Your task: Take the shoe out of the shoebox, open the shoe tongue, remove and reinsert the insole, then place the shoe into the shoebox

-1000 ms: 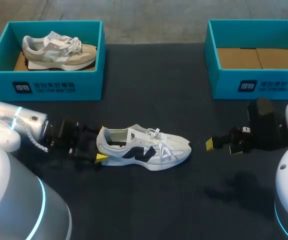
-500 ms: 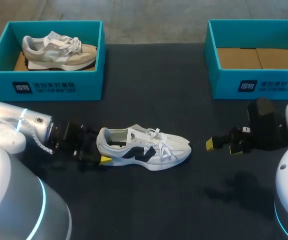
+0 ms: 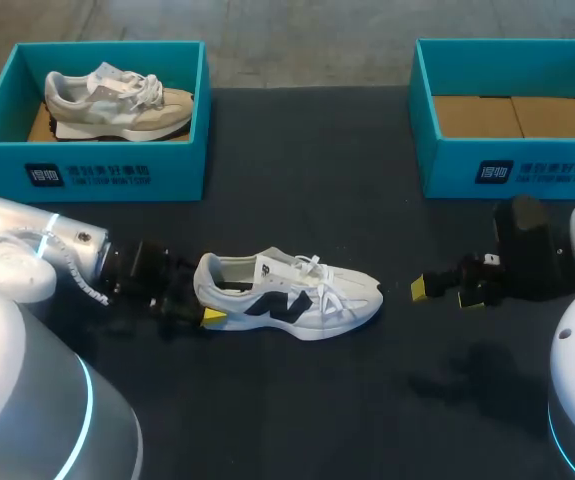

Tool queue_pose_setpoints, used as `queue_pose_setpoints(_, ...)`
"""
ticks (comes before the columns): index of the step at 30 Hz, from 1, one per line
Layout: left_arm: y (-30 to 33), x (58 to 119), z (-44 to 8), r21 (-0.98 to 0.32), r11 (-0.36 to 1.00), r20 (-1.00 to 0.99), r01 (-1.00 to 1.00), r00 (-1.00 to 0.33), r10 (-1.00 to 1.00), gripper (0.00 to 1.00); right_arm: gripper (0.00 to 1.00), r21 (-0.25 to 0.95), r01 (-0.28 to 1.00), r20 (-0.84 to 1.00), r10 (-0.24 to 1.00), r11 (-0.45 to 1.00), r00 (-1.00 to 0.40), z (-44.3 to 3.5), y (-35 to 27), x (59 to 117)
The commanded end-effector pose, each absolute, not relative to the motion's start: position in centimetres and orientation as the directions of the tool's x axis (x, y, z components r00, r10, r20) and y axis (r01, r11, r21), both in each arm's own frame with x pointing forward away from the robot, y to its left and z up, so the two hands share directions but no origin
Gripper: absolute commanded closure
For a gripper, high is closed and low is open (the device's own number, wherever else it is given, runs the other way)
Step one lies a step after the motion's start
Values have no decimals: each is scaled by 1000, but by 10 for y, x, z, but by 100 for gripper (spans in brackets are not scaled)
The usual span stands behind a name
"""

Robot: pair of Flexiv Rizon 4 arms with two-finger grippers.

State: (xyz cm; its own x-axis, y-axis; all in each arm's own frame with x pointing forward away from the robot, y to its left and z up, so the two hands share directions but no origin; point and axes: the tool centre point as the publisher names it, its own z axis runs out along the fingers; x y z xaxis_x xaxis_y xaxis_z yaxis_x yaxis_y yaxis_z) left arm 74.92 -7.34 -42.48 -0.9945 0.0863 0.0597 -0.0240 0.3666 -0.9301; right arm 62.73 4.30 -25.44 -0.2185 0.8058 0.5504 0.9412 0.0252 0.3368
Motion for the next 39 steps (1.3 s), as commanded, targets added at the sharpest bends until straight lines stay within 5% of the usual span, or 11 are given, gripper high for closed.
queue_pose_setpoints(1, -76, 750, -428, -930, 368, 60, -24, -995, 85, 100, 0, 338, 941, 547, 809, 23, -216, -254, 44, 625)
queue_pose_setpoints(30, -76, 750, -428, -930, 368, 60, -24, -995, 85, 100, 0, 338, 941, 547, 809, 23, -216, -254, 44, 625)
queue_pose_setpoints(39, -76, 750, -428, -930, 368, 60, -24, -995, 85, 100, 0, 342, 934, 514, 853, -105, -93, -223, 93, 630)
